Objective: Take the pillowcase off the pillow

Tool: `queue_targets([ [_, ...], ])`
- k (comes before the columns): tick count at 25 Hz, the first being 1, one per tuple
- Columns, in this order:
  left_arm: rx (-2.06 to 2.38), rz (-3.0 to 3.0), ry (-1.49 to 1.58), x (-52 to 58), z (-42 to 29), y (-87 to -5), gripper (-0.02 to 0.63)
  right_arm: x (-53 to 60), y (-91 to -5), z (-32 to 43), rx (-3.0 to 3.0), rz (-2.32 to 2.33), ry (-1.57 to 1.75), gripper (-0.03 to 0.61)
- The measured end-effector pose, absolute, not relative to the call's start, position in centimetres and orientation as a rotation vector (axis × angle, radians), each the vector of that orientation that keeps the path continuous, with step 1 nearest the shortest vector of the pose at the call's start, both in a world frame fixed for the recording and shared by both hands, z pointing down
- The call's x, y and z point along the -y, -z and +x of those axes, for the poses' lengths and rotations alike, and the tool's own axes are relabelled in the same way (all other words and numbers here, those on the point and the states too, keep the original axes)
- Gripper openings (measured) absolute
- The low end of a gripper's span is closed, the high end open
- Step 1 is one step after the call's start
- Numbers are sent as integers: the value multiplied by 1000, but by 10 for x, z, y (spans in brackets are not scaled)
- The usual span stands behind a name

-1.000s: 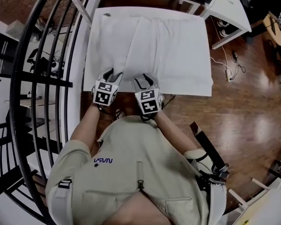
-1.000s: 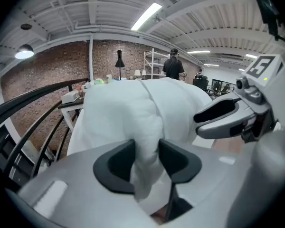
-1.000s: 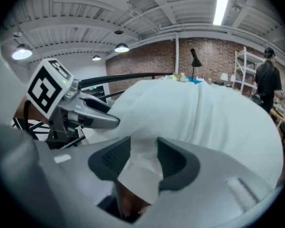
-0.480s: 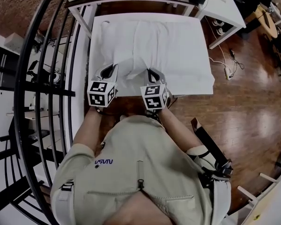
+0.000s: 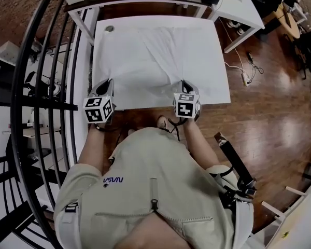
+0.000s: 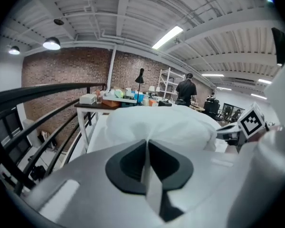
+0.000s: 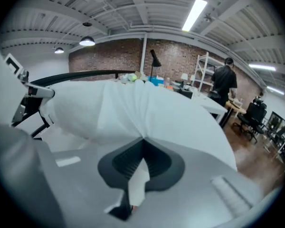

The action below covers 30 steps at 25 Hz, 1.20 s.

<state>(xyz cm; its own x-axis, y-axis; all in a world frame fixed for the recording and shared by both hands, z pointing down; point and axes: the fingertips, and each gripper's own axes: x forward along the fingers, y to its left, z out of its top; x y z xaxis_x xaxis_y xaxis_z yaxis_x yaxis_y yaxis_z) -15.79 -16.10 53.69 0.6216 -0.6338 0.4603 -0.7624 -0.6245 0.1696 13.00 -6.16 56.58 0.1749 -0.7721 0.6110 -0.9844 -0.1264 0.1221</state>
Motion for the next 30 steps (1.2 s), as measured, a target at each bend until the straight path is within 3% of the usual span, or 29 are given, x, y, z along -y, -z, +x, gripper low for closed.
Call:
queue_targets([
  [5,1134,2396,-579,142,-164,-591,15,50,-593,120,1635,1889,-600,5],
  [9,1145,2425,-501,139,-159,-579,38,44,-592,114,1657,1822,-594,7],
  [11,1160,2433,-394,136,-162,-556,93,36,-582,105,1704,1760,-593,76],
  [13,1193,2449,-317,134,-167,-529,109,29,-564,96,1768,1732,-598,122],
  [22,1232,2540,-308,163,-119,-462,257,66,-476,100,2058,1732,-412,123],
  [30,1262,2540,-445,193,-60,-458,284,136,-448,124,2215,1644,-295,123],
])
